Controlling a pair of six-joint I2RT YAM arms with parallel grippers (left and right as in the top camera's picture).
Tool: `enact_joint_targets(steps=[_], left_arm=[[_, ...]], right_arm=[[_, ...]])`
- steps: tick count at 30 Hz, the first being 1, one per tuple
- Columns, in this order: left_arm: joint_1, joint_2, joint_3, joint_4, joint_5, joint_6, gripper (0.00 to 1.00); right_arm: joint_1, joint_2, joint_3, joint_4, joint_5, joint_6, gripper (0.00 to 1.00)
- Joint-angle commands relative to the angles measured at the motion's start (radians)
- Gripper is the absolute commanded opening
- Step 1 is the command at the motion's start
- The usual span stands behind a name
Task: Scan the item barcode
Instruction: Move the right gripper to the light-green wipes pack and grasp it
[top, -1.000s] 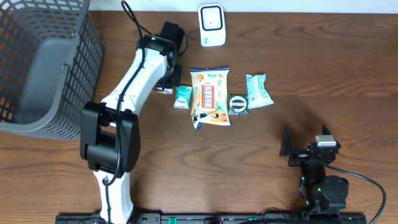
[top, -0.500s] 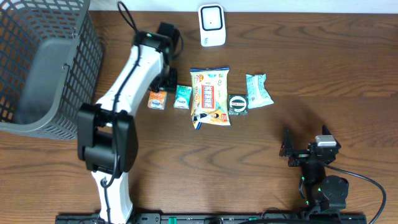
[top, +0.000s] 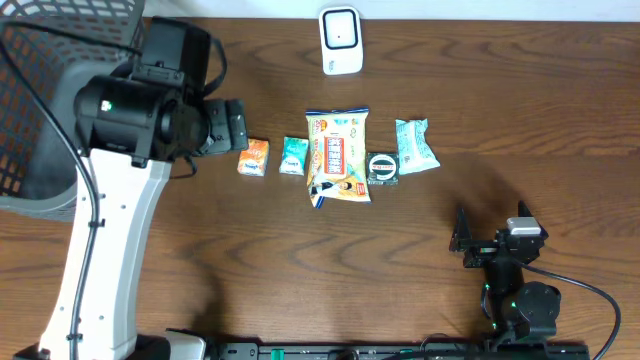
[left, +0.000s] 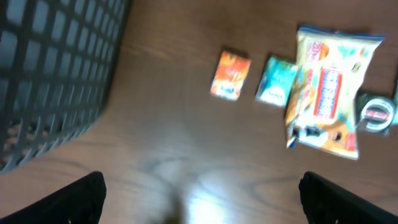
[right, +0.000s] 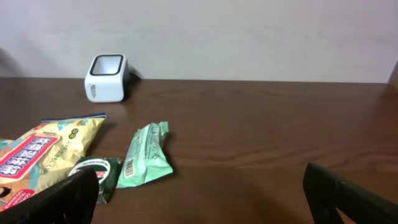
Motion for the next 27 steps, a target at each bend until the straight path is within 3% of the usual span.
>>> enact_joint_targets(steps=[1, 8, 10, 13, 16, 20, 24, 27], left_arm=[[0.0, 0.003, -0.002, -0.052, -0.001, -0.01, 0.98], [0.0, 0.003, -0.005, -0.079, -0.001, -0.01, 0.98], [0.0, 0.003, -0.005, -0.079, -0.001, -0.01, 0.98], [0.0, 0.003, -0.005, -0.079, -0.001, -0.01, 0.98], [0.0, 0.003, -0.005, -0.079, -0.001, -0.01, 0.98], [0.0, 0.003, -0.005, -0.079, -0.001, -0.01, 0.98], [0.0, 0.003, -0.005, -0.079, -0.001, -0.01, 0.98], [0.0, 0.003, -0.005, -0.079, -0.001, -0.01, 0.98]], right_arm=[[-0.001, -0.005, -0.002, -0.005, 0.001, -0.009, 0.99], [0.0, -0.005, -0.002, 0.036, -0.063, 0.018, 0.99], [0.0, -0.005, -0.002, 0.127, -0.224, 0.089, 0.99], [-0.001, -0.005, -0.002, 0.254, -0.617, 0.276, 0.99], [-0.001, -0.005, -0.002, 0.383, -0.781, 0.311, 0.99], [-0.001, -0.005, -0.002, 0.545, -0.798, 0.311, 0.99], [-0.001, -0.005, -0.001, 0.746, -0.675, 0.395, 0.99], [-0.001, -0.005, 0.014, 0.79, -0.59, 0.401, 0.99]])
